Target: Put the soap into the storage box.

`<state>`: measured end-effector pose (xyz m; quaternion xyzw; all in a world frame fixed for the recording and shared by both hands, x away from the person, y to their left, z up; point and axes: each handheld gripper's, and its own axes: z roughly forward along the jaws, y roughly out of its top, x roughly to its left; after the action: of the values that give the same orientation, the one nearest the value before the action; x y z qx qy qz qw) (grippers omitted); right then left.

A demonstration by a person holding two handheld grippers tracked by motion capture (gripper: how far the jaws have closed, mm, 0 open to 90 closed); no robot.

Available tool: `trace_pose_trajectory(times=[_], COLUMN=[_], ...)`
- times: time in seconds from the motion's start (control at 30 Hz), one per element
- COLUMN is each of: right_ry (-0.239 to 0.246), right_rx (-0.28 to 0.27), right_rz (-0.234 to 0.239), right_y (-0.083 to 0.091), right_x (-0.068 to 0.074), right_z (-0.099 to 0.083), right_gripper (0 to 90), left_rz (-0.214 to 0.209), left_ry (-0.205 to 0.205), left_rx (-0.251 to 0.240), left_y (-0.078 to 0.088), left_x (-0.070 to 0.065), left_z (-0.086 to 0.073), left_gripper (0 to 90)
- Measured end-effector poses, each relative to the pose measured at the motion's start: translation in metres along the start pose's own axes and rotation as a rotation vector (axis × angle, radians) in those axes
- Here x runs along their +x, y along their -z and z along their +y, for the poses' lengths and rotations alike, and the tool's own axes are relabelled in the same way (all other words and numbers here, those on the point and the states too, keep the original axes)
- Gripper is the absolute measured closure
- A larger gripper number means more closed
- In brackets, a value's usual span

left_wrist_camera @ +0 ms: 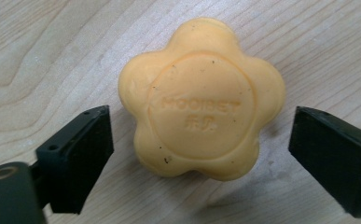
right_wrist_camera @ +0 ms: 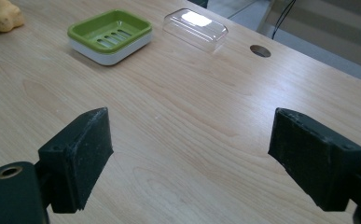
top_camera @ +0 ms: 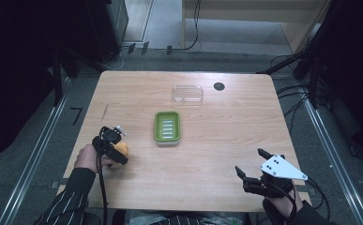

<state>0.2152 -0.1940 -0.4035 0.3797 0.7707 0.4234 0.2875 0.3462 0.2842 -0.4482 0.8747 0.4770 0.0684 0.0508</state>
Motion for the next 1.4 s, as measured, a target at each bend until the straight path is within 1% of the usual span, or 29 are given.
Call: trace_pose_trajectory(times=[0.07,0.1,0.13,0.23,0.3,0.47,0.5,0.73,0.87,1.13,1.4], right_ry=[0.0,0.0,0.001,0.001,0.0,0.001,0.001,0.0,0.001,0.001,0.0], right_rx=[-0.003,-0.003,-0.003,-0.003,-0.003,-0.002,-0.002,-0.003,-0.003,-0.004,-0.006], right_rz=[0.002,0.0,0.0,0.001,0.001,0.0,0.0,0.0,0.0,0.0,-0.002], right_y=[0.0003,0.0003,0.0003,0.0002,0.0002,0.0001,0.0001,0.0003,0.0002,0.0005,0.0008], right_x=[-0.0006,-0.0007,-0.0007,-0.0003,-0.0004,-0.0001,-0.0002,-0.0002,-0.0002,-0.0004,-0.0006], right_z=[-0.0003,-0.0003,-0.0003,-0.0003,-0.0002,-0.0001,-0.0002,-0.0002,-0.0002,-0.0003,-0.0003], right_gripper=[13.6,13.6,13.6,13.6,13.6,13.6,13.6,13.6,13.6,13.6,13.6], left_rz=[0.001,0.003,0.006,0.014,0.011,-0.002,0.003,-0.005,-0.013,-0.012,-0.005], left_ry=[0.005,0.004,0.006,0.006,0.0,-0.011,-0.015,-0.013,-0.01,-0.009,-0.001], left_rx=[0.003,0.013,0.011,0.01,0.011,0.016,0.012,0.011,-0.001,-0.008,-0.029], left_y=[0.0001,0.0001,0.0,-0.0003,-0.0011,-0.0006,-0.0008,-0.0004,0.0002,0.0006,0.0011], left_x=[0.0005,0.0007,0.0006,0.0005,0.0013,0.0018,0.0014,0.0016,0.0018,0.0014,0.002], left_z=[-0.0003,-0.0001,-0.0002,-0.0006,-0.0012,-0.0013,-0.0011,-0.0015,-0.0027,-0.0041,-0.006], left_gripper=[13.3,13.7,14.7,22.6,27.0,30.5,31.9,34.3,38.4,39.3,39.4])
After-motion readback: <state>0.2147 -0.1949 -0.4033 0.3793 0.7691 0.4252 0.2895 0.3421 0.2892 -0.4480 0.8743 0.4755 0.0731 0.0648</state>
